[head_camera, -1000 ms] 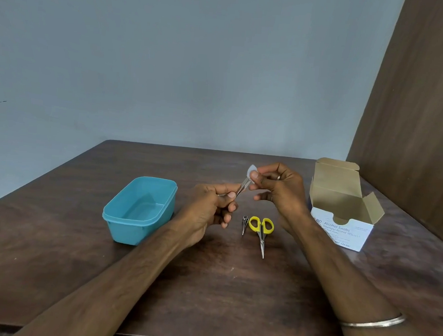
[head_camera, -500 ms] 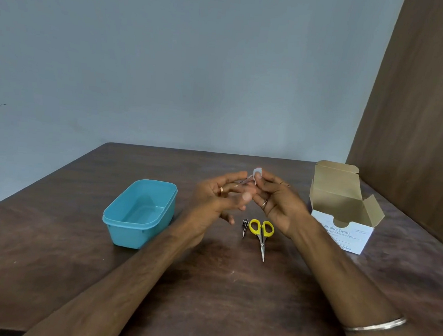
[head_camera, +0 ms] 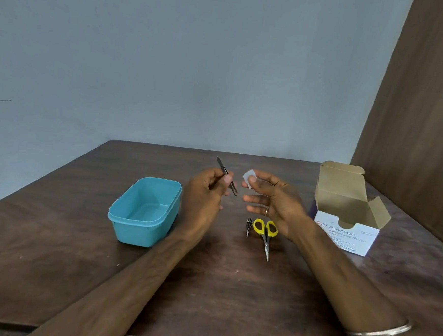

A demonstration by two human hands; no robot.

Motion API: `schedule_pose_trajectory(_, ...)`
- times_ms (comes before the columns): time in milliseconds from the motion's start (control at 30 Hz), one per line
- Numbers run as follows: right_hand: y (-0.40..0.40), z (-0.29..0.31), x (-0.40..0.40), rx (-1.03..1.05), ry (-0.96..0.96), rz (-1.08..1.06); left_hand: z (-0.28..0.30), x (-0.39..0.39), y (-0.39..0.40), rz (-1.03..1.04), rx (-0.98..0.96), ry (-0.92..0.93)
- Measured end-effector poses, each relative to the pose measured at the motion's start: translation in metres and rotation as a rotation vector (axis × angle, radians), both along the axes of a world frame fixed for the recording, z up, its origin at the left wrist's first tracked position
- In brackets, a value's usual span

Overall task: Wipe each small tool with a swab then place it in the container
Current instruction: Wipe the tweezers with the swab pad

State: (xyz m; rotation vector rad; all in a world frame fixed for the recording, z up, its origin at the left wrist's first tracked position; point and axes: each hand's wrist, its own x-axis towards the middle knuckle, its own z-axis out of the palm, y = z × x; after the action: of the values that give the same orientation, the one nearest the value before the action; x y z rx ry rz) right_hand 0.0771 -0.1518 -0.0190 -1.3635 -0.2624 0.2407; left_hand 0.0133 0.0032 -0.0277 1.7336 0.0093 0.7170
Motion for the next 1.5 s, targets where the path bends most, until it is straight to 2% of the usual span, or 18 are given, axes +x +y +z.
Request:
schedule_pose_trajectory(133, 0.002, 0.003, -0.005, -0.038, -0.116, -0.089, -0.006, 0.002, 0.000, 0.013, 0.147, -0.016)
schedule_pose_trajectory(300, 0.005, 0.003, -0.005, -0.058, -0.154, -0.097, -0.005, -0.001, -0.003, 0.013, 0.283, -0.045)
schedule_pose_trajectory(533, 0.004, 0.004, -0.003, 0.037, -0.118, 0.028, -0.007, 0.001, -0.002, 0.036, 0.240, -0.039)
schedule_pose_trajectory(700, 0.004, 0.003, -0.002, 0.029, -0.137, 0.095, -0.007, 0.000, 0.000, 0.050, 0.243, -0.011)
schedule_pose_trajectory(1167, 0.003, -0.003, 0.000, -0.074, -0.251, 0.056, -0.003, -0.003, -0.004, -0.055, 0.376, 0.026)
schedule_pose_trajectory(1267, 0.002, -0.003, 0.001, -0.029, -0.212, 0.022, -0.002, -0.004, -0.007, -0.098, 0.393, 0.029)
schedule_pose_trajectory(1500, 0.000, -0.002, 0.006, 0.076, -0.116, 0.009, 0.003, -0.006, -0.007, -0.029, 0.315, 0.017)
